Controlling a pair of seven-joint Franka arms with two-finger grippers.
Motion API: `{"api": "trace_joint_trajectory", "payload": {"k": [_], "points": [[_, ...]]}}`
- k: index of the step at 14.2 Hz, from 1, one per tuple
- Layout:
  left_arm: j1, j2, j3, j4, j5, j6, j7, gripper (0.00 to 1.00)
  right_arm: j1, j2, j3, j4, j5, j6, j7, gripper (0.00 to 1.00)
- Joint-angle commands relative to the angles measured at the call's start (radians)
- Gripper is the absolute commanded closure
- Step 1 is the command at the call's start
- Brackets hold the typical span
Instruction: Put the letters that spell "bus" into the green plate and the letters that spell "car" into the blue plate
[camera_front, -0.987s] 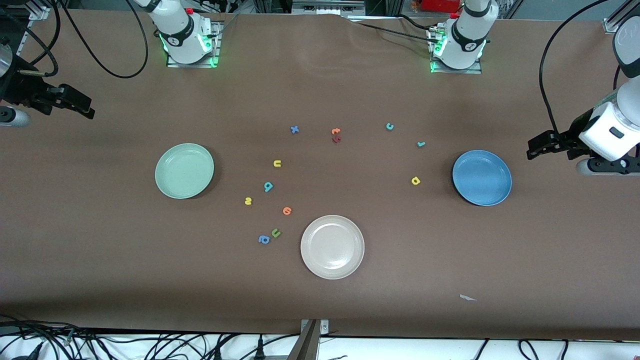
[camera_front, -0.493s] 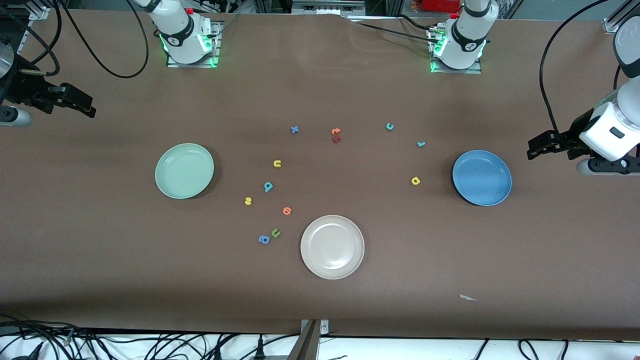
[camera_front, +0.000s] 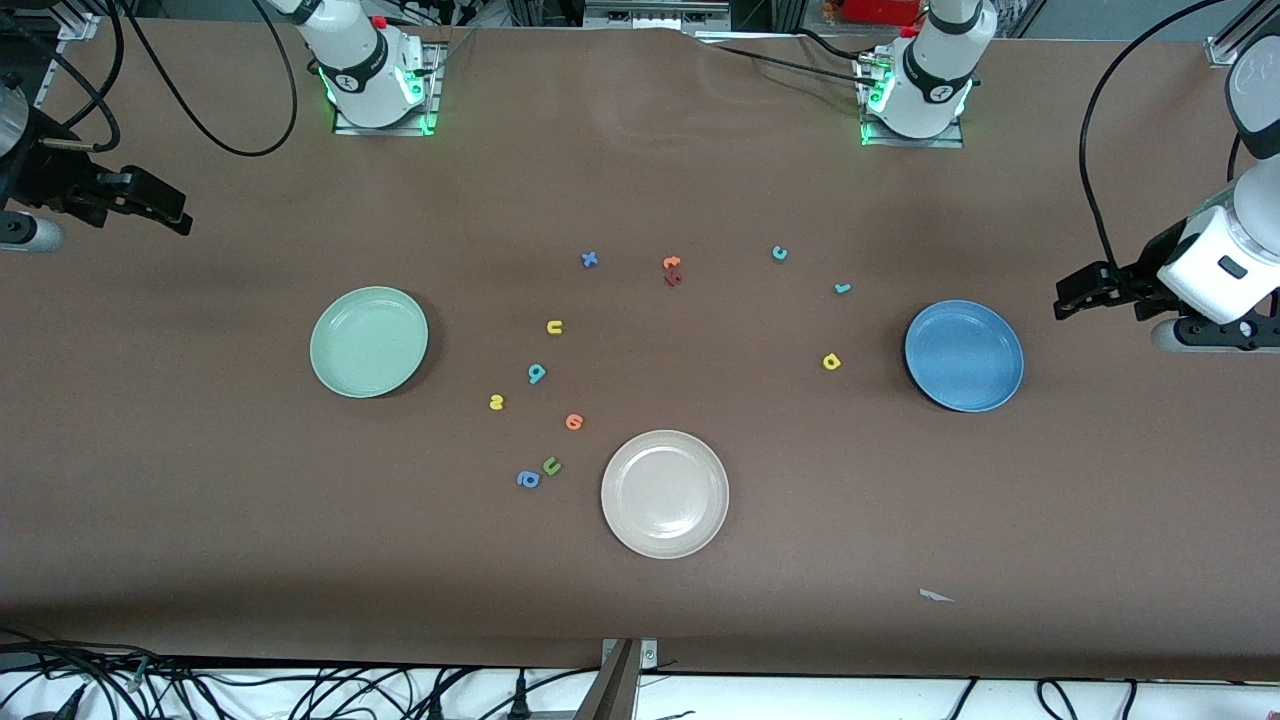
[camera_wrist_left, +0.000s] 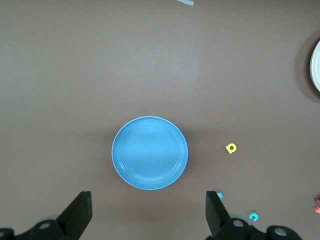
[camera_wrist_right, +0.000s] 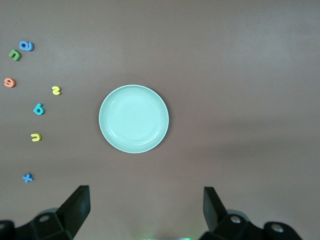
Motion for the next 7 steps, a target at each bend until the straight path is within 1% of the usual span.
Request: {"api": "trace_joint_trajectory", "payload": {"k": [1, 7], "points": [[0.005, -0.001, 0.0, -0.002, 0.007, -0.006, 0.027, 0.0, -0.003, -0.003, 0.004, 0.018, -0.005, -0.02, -0.013, 0.0], [0.005, 0.0, 0.0, -0.004, 0.007, -0.006, 0.026, 0.0, -0.001, -0.003, 0.007, 0.018, -0.002, -0.02, -0.007, 0.0]]}}
